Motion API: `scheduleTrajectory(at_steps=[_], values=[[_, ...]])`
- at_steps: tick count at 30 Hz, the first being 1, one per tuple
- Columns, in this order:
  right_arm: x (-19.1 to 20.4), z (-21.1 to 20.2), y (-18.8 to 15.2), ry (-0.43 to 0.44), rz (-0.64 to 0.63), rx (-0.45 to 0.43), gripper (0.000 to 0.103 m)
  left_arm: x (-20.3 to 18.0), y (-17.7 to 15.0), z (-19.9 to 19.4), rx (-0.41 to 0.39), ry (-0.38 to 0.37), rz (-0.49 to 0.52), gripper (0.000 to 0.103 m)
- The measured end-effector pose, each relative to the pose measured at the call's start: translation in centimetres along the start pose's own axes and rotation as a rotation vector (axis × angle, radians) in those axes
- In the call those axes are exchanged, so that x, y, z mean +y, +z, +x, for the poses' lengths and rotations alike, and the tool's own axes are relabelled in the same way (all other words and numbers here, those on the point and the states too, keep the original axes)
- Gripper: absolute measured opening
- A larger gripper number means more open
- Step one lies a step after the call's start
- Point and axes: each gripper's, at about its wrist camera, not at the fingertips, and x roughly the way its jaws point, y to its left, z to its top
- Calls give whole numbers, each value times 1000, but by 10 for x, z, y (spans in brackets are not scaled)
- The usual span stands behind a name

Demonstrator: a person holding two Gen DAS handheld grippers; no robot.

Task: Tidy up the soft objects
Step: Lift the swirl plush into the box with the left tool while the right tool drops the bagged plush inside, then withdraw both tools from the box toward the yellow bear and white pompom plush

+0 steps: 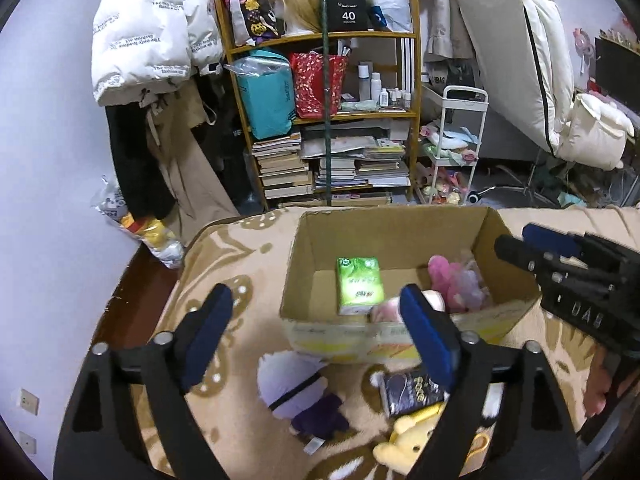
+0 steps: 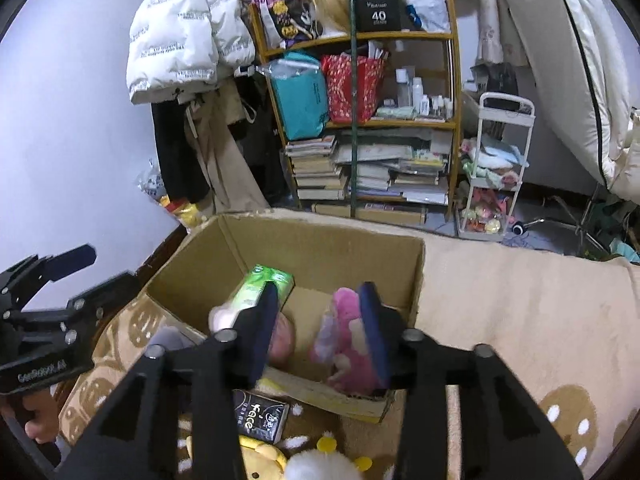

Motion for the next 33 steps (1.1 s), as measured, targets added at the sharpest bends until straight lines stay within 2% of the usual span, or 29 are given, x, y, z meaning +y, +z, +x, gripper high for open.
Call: scheduleTrajectory(at_steps=[5, 7, 11, 12, 16, 22, 33], values=[[-2, -14, -3, 5, 45, -5, 71, -1, -13, -21, 5, 41, 12, 97], [-1, -21, -5, -1, 52, -6, 88, -2, -18, -30, 12, 42, 3, 98], [5, -34, -10, -6, 26, -12, 95, -5, -32, -48, 21, 57, -2, 99], [7, -38, -11, -8, 17, -8, 102, -5, -35, -52, 32, 58, -13, 99], [13, -50, -21, -24, 0, 0, 103, -7, -49, -71, 25, 76, -31, 99], [9, -62, -34, -30, 21, 41, 103, -9, -72, -85, 65, 47, -53, 99], [7, -59, -55, -61, 31, 152, 103, -3, -94, -74, 92, 12, -108, 99]])
